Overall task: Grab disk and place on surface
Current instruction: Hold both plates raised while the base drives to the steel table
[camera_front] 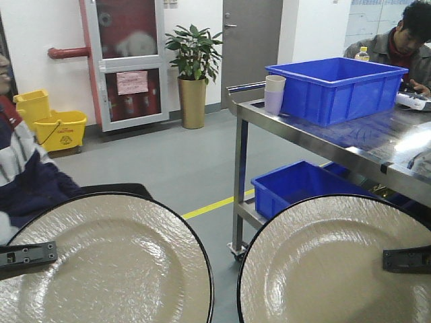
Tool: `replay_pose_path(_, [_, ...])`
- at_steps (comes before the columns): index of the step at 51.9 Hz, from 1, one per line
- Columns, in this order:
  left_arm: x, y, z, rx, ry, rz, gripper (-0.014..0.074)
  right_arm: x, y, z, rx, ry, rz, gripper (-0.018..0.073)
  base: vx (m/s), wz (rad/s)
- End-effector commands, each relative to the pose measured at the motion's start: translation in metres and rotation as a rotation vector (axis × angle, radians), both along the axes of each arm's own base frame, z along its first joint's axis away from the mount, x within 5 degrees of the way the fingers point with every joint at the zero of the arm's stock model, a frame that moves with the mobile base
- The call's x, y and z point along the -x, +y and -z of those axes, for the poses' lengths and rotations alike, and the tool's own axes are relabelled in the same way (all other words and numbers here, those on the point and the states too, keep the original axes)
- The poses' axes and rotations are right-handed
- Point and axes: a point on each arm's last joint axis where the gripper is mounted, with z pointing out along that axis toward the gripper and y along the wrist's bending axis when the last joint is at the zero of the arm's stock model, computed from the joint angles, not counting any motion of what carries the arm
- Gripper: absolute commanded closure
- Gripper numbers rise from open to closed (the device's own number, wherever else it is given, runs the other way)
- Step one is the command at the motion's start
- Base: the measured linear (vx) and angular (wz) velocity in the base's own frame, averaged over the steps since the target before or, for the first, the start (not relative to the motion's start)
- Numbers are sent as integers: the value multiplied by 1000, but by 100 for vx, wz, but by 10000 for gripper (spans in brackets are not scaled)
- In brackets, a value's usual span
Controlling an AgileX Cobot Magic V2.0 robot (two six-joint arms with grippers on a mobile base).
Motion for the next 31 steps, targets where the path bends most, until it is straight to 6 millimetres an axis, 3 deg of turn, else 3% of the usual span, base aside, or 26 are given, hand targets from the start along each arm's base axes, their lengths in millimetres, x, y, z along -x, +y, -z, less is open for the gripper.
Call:
replay_pose_path(1, [3, -4, -25, 137, -76, -5, 601, 2, 5, -22, -95, -92, 20, 568, 46, -14])
replay_pose_path(16, [3, -4, -25, 138, -77, -6, 601, 2, 5, -22, -95, -92, 20, 568, 46, -17])
replay_pose_path(31, [3, -4, -25, 138, -77, -6, 601, 2, 5, -22, -97, -93, 20, 568, 44, -39])
